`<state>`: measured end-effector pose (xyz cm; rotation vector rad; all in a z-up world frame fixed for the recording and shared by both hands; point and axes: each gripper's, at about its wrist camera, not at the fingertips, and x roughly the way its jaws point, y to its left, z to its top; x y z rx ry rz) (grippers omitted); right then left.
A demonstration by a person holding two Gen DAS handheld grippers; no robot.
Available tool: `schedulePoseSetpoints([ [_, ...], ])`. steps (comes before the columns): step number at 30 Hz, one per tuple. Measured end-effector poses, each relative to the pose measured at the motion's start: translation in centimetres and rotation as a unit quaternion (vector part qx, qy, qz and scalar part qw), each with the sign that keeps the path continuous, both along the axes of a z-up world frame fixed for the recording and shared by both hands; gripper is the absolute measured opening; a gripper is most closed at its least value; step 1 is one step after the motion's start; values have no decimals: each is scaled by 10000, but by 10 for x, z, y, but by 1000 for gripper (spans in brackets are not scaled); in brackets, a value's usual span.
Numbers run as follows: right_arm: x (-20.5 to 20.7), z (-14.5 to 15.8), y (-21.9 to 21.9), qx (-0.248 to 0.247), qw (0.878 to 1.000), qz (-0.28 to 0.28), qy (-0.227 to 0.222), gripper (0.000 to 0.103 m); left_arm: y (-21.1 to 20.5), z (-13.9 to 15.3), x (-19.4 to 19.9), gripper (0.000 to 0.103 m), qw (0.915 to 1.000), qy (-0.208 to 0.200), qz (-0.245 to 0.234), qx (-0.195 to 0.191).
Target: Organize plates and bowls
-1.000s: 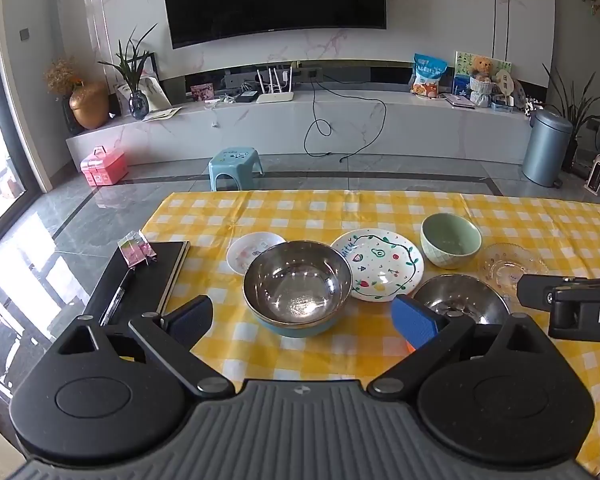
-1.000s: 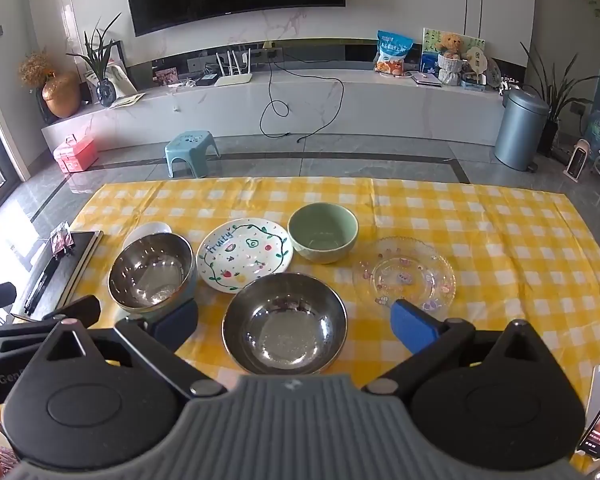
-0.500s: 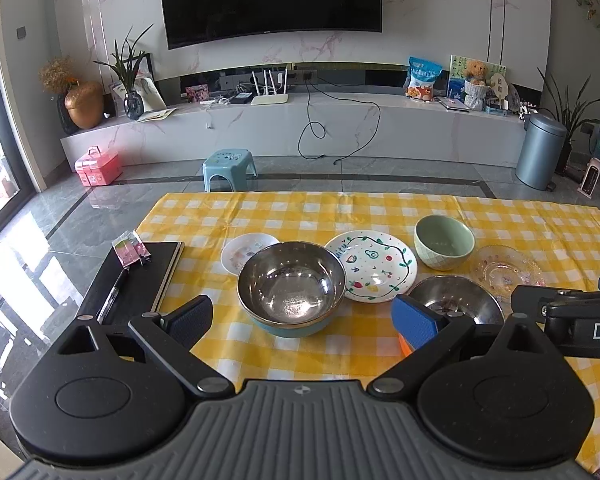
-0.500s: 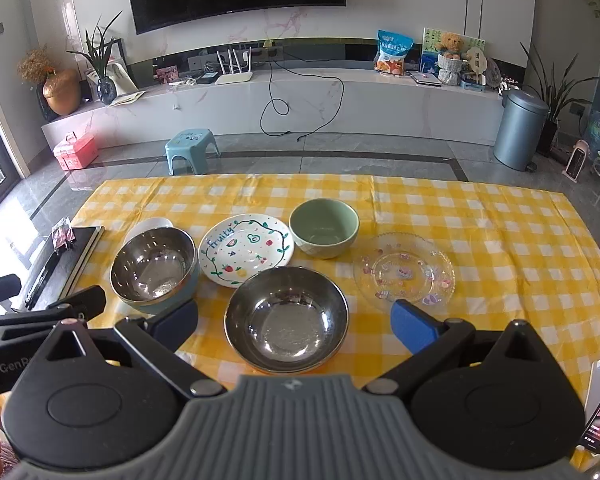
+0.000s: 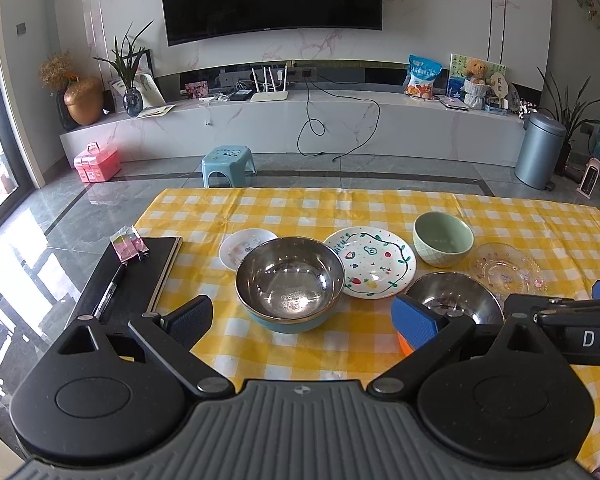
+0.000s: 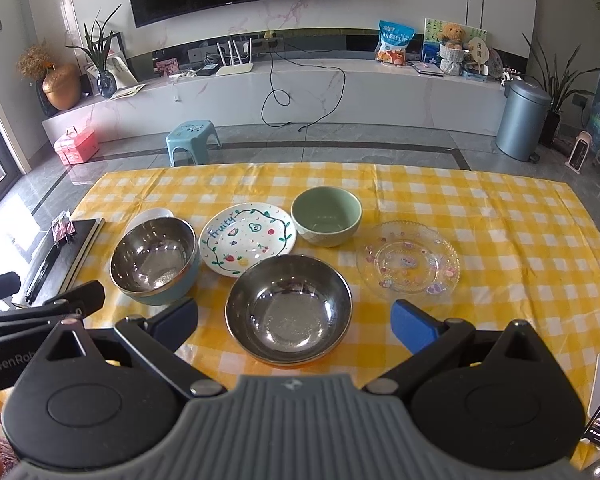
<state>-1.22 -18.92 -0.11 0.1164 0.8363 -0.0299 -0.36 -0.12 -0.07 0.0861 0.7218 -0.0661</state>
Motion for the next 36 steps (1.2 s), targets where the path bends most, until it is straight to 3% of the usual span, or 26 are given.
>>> schedulePoseSetpoints([
  [36,0,-3,1,-42,10000,-1,14,101,0,-6,-3,103,10000,63,15,-72],
])
